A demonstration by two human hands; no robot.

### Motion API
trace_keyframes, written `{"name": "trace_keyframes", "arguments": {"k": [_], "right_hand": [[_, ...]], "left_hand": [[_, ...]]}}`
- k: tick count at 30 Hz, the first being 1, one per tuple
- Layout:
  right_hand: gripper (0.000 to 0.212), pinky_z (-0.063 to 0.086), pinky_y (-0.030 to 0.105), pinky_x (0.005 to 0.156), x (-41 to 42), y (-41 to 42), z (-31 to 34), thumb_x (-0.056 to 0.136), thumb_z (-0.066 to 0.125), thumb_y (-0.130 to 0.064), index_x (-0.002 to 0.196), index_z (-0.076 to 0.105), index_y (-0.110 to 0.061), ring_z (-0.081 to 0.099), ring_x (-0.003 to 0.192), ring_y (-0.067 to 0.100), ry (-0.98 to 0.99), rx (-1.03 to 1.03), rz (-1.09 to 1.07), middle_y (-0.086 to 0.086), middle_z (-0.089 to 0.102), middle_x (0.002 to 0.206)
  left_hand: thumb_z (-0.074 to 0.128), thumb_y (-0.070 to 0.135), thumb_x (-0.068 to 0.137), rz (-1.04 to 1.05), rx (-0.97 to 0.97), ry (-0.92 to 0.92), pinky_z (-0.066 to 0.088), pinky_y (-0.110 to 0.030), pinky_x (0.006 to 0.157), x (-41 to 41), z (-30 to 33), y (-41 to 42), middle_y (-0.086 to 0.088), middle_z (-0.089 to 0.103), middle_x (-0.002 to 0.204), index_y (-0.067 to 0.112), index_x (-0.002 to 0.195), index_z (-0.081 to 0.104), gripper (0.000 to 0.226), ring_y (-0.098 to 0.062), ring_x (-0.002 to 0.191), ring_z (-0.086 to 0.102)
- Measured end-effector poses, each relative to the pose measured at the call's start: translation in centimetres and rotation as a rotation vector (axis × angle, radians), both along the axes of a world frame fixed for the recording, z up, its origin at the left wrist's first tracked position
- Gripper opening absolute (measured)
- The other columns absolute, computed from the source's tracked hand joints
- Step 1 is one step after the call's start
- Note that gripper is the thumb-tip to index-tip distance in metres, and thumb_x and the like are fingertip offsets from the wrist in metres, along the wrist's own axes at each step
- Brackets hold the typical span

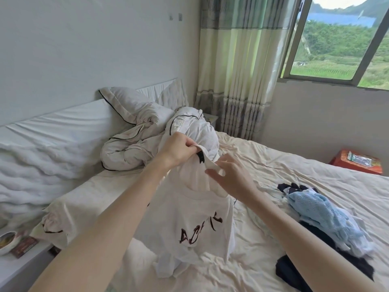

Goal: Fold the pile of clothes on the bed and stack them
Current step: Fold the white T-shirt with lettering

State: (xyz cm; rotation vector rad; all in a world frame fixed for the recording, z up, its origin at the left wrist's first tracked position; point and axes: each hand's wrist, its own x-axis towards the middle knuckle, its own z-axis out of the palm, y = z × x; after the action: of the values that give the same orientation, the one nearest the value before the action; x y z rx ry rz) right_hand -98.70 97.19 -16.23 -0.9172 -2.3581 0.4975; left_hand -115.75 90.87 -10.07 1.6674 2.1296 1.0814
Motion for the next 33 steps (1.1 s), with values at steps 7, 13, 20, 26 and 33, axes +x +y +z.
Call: {"name": "trace_keyframes", "arguments": {"k": [7,13,20,26,33], "right_hand": [[0.026,0.028,0.030,0.068,1.4,4.1,4.3,0.088,0.064,-0.027,0.080,0.073,-0.004,0.043,0.082,0.018,0.029,0.177,-0.039,0.007,0.067,0.079],[0.032,0.035,0.017,0.054,1.5,6.2,8.0,0.090,0.062,-0.025,0.059,0.058,-0.018,0.045,0.054,0.009,0.121,0.131,-0.070,-0.012,0.049,0.051],[0.027,0.030,0.020,0.056,1.1,7.2,15.6,0.092,0.058,-0.019,0.070,0.066,-0.007,0.045,0.063,0.020,0.316,0.320,-0.112,0.003,0.054,0.066],[0.018,0.032,0.003,0.053,0.9,8.1,19.5,0.093,0.058,-0.024,0.076,0.060,-0.015,0.044,0.059,0.005,0.479,0.261,-0.147,-0.009,0.049,0.063],[0.037,0.026,0.019,0.046,1.3,9.4,17.4,0.089,0.064,-0.028,0.060,0.054,-0.007,0.036,0.052,0.012,0.484,-0.015,-0.140,-0.005,0.039,0.050]], "left_hand": [[0.066,0.013,0.086,0.018,-0.042,0.171,0.034,-0.010,0.058,-2.8,-2.9,-3.0,-0.008,0.072,0.086,0.009,0.091,0.074,0.011,-0.014,0.073,0.057],[0.064,0.007,0.086,0.099,0.083,0.160,0.041,-0.026,0.073,-5.1,-1.5,-3.6,-0.010,0.070,0.090,0.007,0.093,0.074,0.012,-0.026,0.084,0.062],[0.059,0.011,0.090,0.189,0.370,0.012,0.040,-0.006,0.061,-6.8,8.5,-2.0,0.008,0.064,0.080,0.014,0.090,0.069,0.010,-0.011,0.078,0.058],[0.057,0.021,0.092,0.088,0.523,-0.154,0.030,-0.014,0.043,-7.2,12.8,-2.3,0.008,0.050,0.060,0.027,0.078,0.056,0.016,-0.001,0.047,0.038],[0.060,0.035,0.090,0.113,0.342,0.124,0.031,-0.028,0.057,-7.3,11.8,-3.0,-0.012,0.049,0.065,0.017,0.086,0.062,0.018,-0.016,0.061,0.039]]}}
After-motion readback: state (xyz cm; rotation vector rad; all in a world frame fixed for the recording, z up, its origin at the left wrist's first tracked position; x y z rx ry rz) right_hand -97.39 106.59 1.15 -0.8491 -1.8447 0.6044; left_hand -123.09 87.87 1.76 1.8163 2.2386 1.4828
